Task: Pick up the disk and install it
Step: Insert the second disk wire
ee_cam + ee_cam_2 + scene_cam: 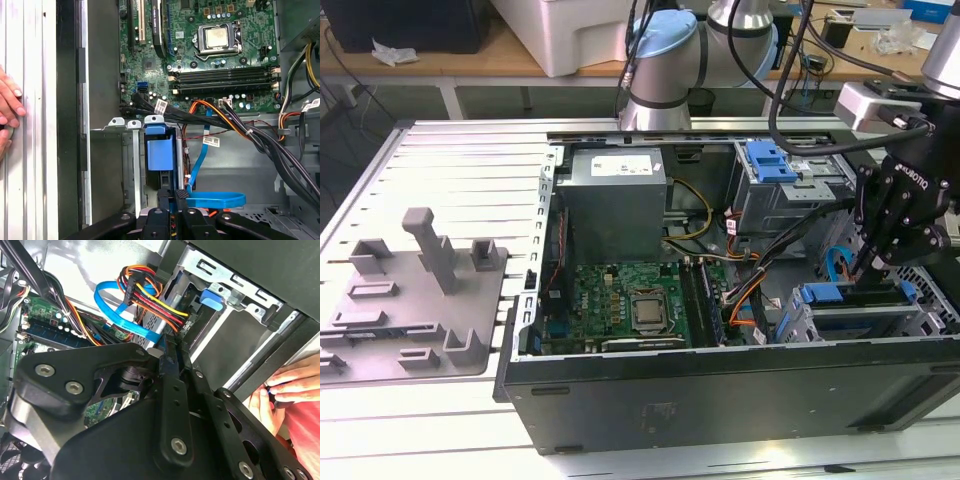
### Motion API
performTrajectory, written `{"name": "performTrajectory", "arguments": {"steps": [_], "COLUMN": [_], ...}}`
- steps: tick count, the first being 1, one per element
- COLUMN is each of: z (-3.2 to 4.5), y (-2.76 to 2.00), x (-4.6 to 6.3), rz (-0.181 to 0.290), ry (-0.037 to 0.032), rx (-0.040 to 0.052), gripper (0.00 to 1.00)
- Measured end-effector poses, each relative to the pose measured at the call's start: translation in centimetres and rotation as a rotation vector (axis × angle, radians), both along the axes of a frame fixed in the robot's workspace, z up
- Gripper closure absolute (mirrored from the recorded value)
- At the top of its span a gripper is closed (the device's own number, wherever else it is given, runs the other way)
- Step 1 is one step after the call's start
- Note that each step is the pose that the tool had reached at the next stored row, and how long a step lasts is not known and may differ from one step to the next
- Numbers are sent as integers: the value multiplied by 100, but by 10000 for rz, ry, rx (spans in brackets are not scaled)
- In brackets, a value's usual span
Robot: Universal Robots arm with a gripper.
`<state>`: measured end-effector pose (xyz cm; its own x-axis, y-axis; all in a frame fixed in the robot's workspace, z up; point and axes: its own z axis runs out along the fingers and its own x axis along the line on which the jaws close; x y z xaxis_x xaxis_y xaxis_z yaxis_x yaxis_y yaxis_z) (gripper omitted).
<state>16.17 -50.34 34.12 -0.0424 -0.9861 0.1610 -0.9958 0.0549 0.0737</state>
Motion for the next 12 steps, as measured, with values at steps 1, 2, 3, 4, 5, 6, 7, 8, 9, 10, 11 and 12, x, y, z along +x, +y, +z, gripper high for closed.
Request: {"name": "performTrajectory", "arguments": {"steps": [1,2,3,4,5,6,7,8,9,10,11,12], "z": [-2,-4,-6,-7,-9,-10,-12,-13,-15,-19,-19,-19], "y": [0,0,0,0,0,0,0,0,0,0,0,0], "x": [0,0,0,0,0,0,0,0,0,0,0,0], "rz": [0,0,0,0,0,0,0,0,0,0,0,1], "ry": [0,-1,0,-1,-1,0,0,0,0,0,-1,0], "rx": [1,0,0,0,0,-1,-1,0,2,9,9,9], "gripper": [84,84,84,84,84,84,84,84,84,84,84,84]}}
